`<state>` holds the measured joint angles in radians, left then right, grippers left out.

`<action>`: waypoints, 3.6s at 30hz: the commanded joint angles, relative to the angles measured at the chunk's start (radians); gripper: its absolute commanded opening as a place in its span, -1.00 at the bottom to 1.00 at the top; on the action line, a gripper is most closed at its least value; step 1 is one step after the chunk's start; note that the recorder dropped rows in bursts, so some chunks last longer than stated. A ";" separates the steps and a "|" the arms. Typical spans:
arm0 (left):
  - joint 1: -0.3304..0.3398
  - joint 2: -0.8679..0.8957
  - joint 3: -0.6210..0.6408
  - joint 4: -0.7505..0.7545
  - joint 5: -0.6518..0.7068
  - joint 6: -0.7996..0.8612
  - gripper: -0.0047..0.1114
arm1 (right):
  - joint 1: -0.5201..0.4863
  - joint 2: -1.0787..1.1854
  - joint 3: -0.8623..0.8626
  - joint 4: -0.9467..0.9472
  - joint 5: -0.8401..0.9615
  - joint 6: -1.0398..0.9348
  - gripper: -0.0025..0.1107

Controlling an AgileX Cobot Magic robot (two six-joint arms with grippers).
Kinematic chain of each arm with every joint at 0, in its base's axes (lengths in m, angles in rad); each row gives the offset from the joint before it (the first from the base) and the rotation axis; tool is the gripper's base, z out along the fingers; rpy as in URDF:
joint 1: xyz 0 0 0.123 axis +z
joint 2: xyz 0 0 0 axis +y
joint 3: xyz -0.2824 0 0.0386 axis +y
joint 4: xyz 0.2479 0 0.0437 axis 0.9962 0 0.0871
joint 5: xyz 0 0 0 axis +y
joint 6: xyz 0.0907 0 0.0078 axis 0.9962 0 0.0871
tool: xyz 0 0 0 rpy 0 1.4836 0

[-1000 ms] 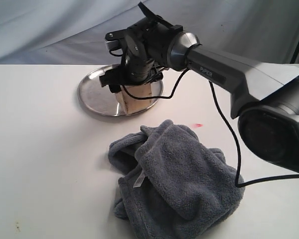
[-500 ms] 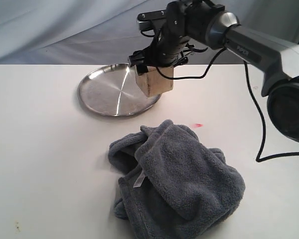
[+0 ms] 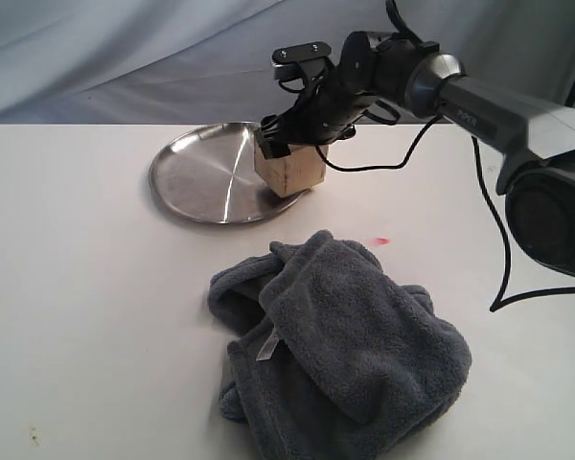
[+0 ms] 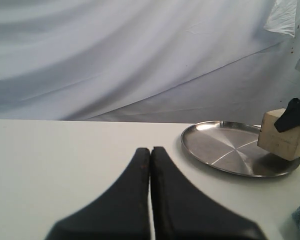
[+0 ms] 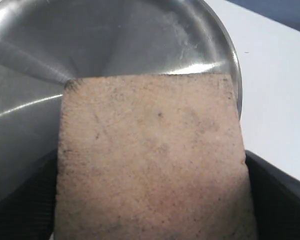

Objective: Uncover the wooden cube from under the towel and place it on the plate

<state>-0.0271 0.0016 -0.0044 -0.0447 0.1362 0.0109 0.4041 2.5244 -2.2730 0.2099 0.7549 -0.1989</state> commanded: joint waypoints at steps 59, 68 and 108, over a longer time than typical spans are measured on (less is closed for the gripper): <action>-0.001 -0.002 0.004 0.001 -0.001 -0.003 -0.89 | 0.003 0.053 -0.008 0.263 -0.250 -0.425 0.23; -0.001 -0.002 0.004 0.001 -0.001 -0.003 -0.89 | -0.006 0.053 -0.008 0.253 -0.250 -0.425 0.50; -0.001 -0.002 0.004 0.001 -0.001 -0.002 -0.89 | -0.176 -0.266 -0.006 0.157 0.242 -0.177 -0.94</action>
<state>-0.0271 0.0016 -0.0044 -0.0447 0.1362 0.0109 0.2428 2.2818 -2.2753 0.3346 0.9725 -0.3628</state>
